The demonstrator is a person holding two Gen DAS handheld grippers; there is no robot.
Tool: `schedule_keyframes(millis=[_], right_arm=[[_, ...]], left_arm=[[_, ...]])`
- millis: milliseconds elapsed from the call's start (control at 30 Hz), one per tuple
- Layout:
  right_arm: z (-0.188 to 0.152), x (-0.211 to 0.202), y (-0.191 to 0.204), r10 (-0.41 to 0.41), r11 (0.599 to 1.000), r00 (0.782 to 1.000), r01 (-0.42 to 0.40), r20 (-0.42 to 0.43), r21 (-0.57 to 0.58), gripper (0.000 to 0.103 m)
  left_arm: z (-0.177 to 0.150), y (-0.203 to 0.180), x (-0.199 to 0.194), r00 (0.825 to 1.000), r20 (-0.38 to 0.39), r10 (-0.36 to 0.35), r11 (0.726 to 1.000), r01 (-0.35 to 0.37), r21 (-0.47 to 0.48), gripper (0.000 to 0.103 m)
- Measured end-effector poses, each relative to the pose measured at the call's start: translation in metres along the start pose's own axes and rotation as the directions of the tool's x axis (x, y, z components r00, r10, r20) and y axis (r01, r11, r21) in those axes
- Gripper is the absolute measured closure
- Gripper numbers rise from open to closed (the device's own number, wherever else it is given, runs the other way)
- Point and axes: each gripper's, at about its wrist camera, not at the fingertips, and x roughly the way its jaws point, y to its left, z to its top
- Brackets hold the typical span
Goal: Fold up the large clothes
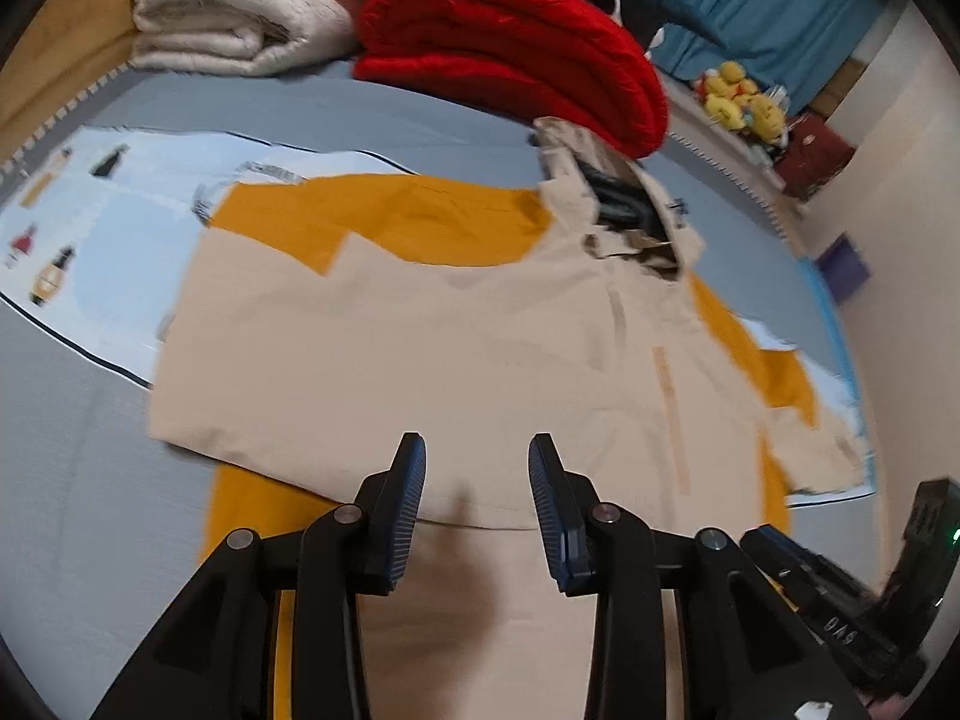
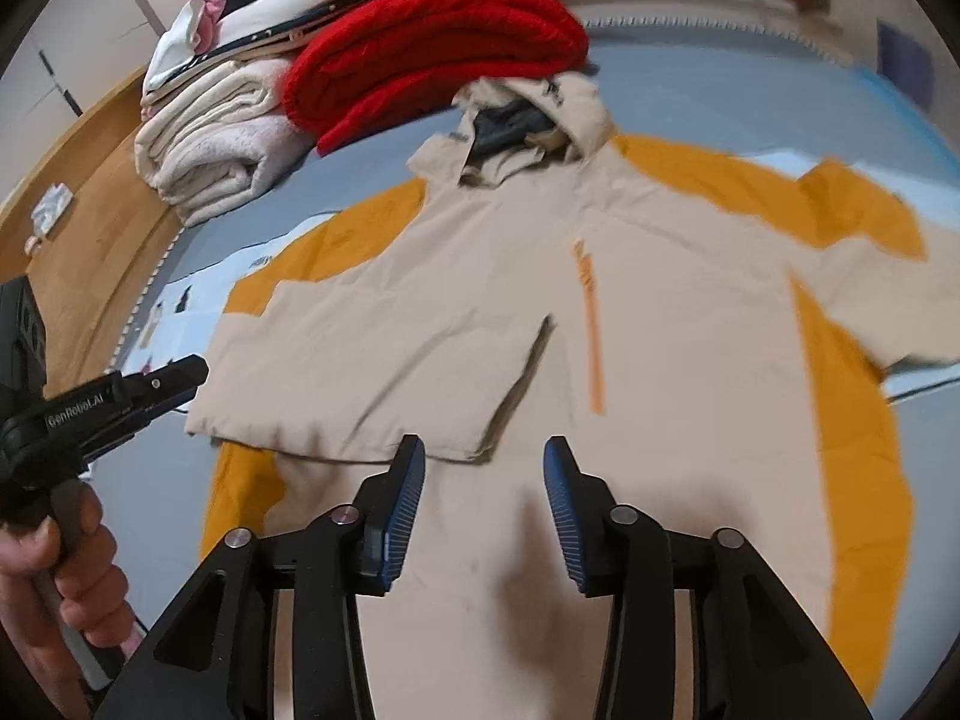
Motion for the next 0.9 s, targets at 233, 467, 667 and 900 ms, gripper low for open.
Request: schedule_keyframes(millis=[233, 467, 667, 900], right_arm=[[-0.002, 0.055, -0.013, 0.048, 0.995, 0.994, -0.039, -0.097, 0.093, 0.058], [0.003, 0.092, -0.02, 0.111, 0.982, 0.983, -0.085, -0.148, 0.17, 0.058], [0.004, 0.117, -0.015, 0.127, 0.984, 0.978, -0.103, -0.167, 0.147, 0.079], [0.033, 0.067, -0.014, 0.096, 0.991, 0.995, -0.099, 0.037, 0.086, 0.095]], left_arm=[[0.004, 0.011, 0.009, 1.0, -0.024, 0.012, 1.0, -0.012, -0.014, 0.071], [0.008, 0.013, 0.021, 0.999, -0.049, 0.008, 1.0, -0.01, -0.026, 0.071], [0.017, 0.025, 0.022, 0.999, -0.037, 0.036, 0.999, -0.037, -0.038, 0.071], [0.032, 0.059, 0.019, 0.995, -0.008, 0.096, 0.988, -0.097, -0.122, 0.071]])
